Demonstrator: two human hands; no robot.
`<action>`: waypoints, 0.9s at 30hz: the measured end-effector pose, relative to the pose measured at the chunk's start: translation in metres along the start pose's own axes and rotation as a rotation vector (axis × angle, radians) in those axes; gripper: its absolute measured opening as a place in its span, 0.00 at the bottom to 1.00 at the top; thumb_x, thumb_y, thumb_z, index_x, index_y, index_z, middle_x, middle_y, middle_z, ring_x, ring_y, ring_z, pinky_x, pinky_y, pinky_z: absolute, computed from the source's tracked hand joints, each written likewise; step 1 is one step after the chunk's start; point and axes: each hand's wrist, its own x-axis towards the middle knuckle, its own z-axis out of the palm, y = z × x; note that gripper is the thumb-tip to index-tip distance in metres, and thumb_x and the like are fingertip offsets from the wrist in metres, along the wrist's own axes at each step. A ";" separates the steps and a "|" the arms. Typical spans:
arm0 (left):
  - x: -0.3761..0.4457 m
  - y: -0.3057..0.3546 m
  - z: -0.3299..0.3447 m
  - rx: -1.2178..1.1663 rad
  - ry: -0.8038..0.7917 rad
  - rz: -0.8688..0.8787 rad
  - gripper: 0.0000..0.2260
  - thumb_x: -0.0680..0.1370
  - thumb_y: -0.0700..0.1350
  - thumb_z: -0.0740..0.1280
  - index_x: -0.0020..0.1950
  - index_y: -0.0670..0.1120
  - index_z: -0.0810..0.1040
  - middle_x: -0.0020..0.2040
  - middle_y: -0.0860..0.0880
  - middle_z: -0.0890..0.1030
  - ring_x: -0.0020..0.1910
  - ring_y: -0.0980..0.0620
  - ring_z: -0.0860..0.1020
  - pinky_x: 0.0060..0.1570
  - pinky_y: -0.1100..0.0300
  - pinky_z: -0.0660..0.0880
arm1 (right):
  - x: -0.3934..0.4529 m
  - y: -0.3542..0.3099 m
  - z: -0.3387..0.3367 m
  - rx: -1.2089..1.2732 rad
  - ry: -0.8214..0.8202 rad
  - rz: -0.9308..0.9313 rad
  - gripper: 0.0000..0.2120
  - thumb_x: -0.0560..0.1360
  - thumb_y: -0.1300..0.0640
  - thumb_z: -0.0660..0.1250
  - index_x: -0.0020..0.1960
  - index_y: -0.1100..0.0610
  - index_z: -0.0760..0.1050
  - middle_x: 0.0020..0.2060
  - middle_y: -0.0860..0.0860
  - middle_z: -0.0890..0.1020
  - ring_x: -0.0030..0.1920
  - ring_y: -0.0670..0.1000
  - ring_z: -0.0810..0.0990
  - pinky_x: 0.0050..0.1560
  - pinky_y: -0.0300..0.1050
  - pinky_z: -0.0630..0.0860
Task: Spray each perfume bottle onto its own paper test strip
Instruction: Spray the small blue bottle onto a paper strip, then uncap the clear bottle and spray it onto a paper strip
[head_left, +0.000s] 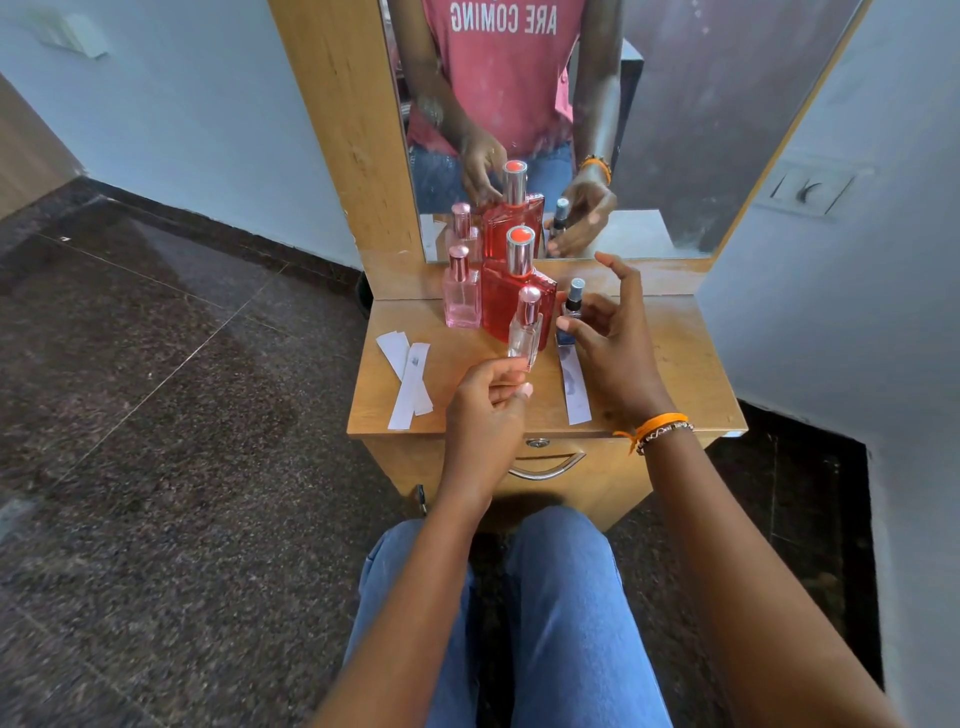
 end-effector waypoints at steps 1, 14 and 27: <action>0.001 0.001 0.000 -0.002 0.004 0.002 0.12 0.77 0.39 0.66 0.57 0.51 0.77 0.50 0.57 0.78 0.48 0.66 0.76 0.43 0.79 0.70 | -0.001 0.001 0.000 -0.014 -0.006 -0.001 0.31 0.75 0.67 0.66 0.70 0.46 0.58 0.47 0.56 0.83 0.51 0.52 0.83 0.57 0.51 0.79; 0.002 0.006 -0.013 0.117 0.136 0.089 0.08 0.76 0.38 0.66 0.48 0.52 0.77 0.48 0.54 0.79 0.45 0.63 0.76 0.42 0.77 0.69 | -0.062 -0.031 0.021 -0.198 0.331 -0.216 0.08 0.76 0.62 0.66 0.52 0.52 0.72 0.40 0.40 0.77 0.40 0.39 0.76 0.42 0.33 0.73; 0.017 -0.022 -0.082 0.746 0.268 0.095 0.18 0.78 0.37 0.59 0.67 0.46 0.72 0.67 0.50 0.73 0.65 0.46 0.65 0.61 0.52 0.63 | -0.024 -0.021 0.124 -0.673 -0.280 -0.070 0.13 0.75 0.63 0.64 0.59 0.63 0.76 0.54 0.61 0.75 0.51 0.62 0.77 0.45 0.46 0.68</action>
